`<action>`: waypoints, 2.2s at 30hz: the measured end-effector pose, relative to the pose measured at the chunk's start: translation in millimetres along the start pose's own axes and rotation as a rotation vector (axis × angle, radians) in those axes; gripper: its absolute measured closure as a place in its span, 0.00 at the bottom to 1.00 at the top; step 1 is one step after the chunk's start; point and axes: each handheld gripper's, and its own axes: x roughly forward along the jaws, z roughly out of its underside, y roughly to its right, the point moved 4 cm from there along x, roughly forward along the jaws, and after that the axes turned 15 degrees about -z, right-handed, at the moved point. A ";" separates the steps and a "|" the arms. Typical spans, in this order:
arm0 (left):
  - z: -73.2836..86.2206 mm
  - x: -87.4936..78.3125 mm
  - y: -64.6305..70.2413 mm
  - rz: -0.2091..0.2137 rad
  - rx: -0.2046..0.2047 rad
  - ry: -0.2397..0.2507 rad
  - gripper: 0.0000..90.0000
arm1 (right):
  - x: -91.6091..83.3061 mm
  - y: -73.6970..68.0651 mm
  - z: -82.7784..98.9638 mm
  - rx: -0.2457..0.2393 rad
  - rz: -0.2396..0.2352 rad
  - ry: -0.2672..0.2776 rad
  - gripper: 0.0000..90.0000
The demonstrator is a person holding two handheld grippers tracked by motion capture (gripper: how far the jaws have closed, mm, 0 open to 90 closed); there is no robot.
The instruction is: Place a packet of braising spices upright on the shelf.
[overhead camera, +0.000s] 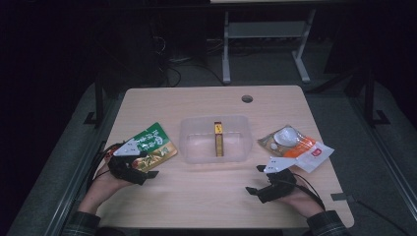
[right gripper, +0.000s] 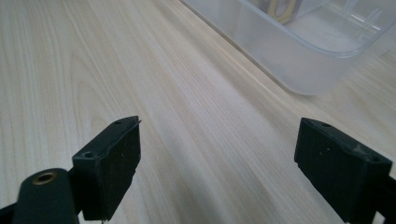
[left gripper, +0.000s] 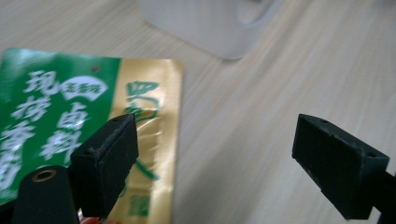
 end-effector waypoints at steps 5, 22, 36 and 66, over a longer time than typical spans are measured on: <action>1.3 -0.5 -18.2 -0.044 -0.017 -0.013 0.15 | -2.5 0.9 2.5 0.003 -0.003 0.004 0.15; 1.0 28.2 -77.8 -0.134 -0.008 -0.120 0.15 | -3.5 2.1 5.4 0.003 0.002 -0.007 0.15; 19.1 55.8 -112.3 -0.117 -0.051 -0.206 0.14 | -3.5 2.7 7.5 0.008 0.001 -0.009 0.16; 31.2 59.8 -115.2 -0.068 -0.052 -0.253 0.52 | -10.1 -1.9 13.2 0.016 0.018 0.000 0.16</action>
